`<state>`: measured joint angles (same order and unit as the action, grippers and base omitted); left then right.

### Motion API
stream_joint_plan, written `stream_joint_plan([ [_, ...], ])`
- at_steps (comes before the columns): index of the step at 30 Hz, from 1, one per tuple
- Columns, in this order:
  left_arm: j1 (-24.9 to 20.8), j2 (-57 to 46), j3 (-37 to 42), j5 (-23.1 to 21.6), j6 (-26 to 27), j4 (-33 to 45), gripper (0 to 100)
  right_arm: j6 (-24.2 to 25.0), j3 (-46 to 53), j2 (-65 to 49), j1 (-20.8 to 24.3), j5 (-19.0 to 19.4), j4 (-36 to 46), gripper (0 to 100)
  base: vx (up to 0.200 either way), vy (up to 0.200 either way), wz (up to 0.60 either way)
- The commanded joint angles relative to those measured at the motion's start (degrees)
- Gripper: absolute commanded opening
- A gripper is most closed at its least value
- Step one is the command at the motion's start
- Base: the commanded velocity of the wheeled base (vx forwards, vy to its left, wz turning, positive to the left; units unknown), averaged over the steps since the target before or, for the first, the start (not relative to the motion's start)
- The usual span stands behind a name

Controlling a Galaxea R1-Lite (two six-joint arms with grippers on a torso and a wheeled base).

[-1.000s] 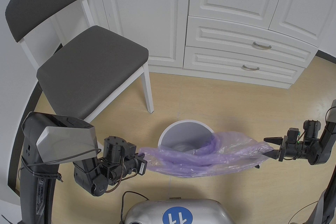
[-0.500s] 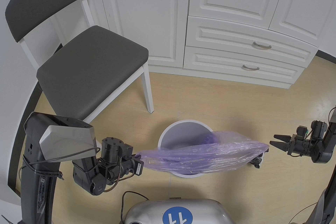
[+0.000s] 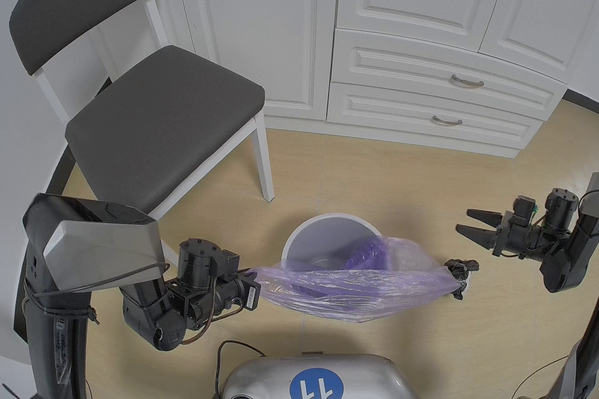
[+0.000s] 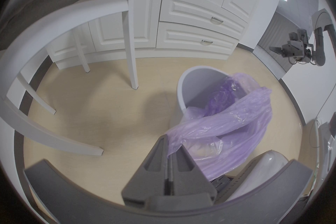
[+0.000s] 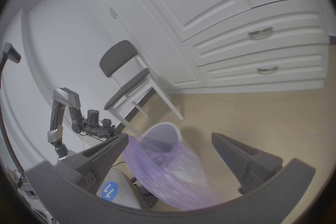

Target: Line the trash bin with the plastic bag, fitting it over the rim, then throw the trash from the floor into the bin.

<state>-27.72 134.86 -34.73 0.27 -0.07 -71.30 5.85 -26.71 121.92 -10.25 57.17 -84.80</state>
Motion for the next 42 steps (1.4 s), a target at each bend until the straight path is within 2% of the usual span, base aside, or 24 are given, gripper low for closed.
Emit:
stream_joint_plan([
  [1,-1.46,-6.02,2.39,0.61,-0.45,0.46,0,1.27,-3.79,-5.64,16.93,-6.55,-1.25,100,0.0,0.0,0.0],
  [4,-0.49,-6.1,2.74,0.61,-0.45,0.73,0,1.18,-5.11,-5.46,20.54,-6.72,-1.16,100,0.0,0.0,0.0],
  [6,0.04,-6.1,3.18,0.61,-0.54,0.64,0,0.3,-4.93,-4.94,20.89,-7.34,-1.16,100,0.0,0.0,0.0],
  [8,0.39,-5.93,3.44,0.52,-0.54,0.46,0,-2.07,-4.14,-4.32,20.8,-9.54,-1.25,100,0.0,0.0,0.0],
  [10,0.48,-5.75,3.44,0.43,-0.63,0.11,0,-6.99,-3.26,-2.04,21.06,-17.1,-1.51,100,0.0,0.0,0.0],
  [12,0.48,-5.67,3.35,0.52,-0.81,-0.15,0,-16.13,-3.7,1.13,23.17,-31.16,-2.65,100,0.0,0.0,0.0],
  [13,0.48,-5.67,3.35,0.52,-0.81,-0.15,0,-16.13,-3.7,1.13,23.17,-31.16,-2.65,100,0.0,0.0,0.0],
  [14,0.21,-5.93,3.44,0.61,-1.6,-0.24,0,-20.44,-3.79,3.15,25.55,-45.4,-5.2,100,0.0,0.0,0.0],
  [15,0.12,-6.1,3.53,0.7,-2.39,-0.15,0,-20.35,-4.32,2.89,28.01,-53.22,-5.2,100,0.0,0.0,0.0],
  [17,-0.05,-6.19,3.62,0.7,-2.56,-0.15,0,-20.09,-4.49,1.22,30.29,-55.42,-5.2,100,0.0,0.0,0.0],
  [19,-0.05,-6.19,4.06,0.7,-2.56,-0.06,0,-20.71,-3.96,-1.42,33.1,-55.42,-3.44,100,0.0,0.0,0.0],
  [22,-0.14,-5.75,4.06,0.87,-2.65,0.46,0,-23.34,-4.76,-6.78,38.82,-56.21,7.63,100,0.0,0.0,0.0],
  [23,-0.14,-5.58,4.15,1.31,-2.56,0.46,100,-24.22,-5.55,-8.63,40.57,-56.38,13.17,100,0.0,0.0,0.0],
  [26,0.3,-5.93,4.67,1.84,-2.56,0.55,100,-24.75,-9.24,-12.67,45.85,-58.4,29.34,100,0.0,0.0,0.0],
  [28,0.74,-6.54,6.25,1.49,-2.39,0.2,100,-24.75,-12.93,-13.72,49.45,-63.06,39.89,100,0.0,0.0,0.0],
  [30,1.09,-8.13,7.84,1.31,-2.04,0.2,100,-24.84,-15.57,-13.37,51.47,-66.4,45.86,100,0.0,0.0,0.0],
  [32,1.27,-10.06,10.03,0.61,-1.86,0.02,100,-24.84,-16.88,-12.67,52.97,-67.72,49.2,100,0.0,0.0,0.0],
  [38,3.2,-17.79,15.92,-8.18,-1.95,-0.33,100,-27.74,-17.24,-10.74,54.9,-68.69,50.52,100,0.0,0.0,0.0],
  [42,4.34,-22.01,18.3,-10.2,-2.12,-0.42,100,-27.3,-16.97,-9.68,56.39,-69.13,50.43,100,0.0,0.0,0.0],
])
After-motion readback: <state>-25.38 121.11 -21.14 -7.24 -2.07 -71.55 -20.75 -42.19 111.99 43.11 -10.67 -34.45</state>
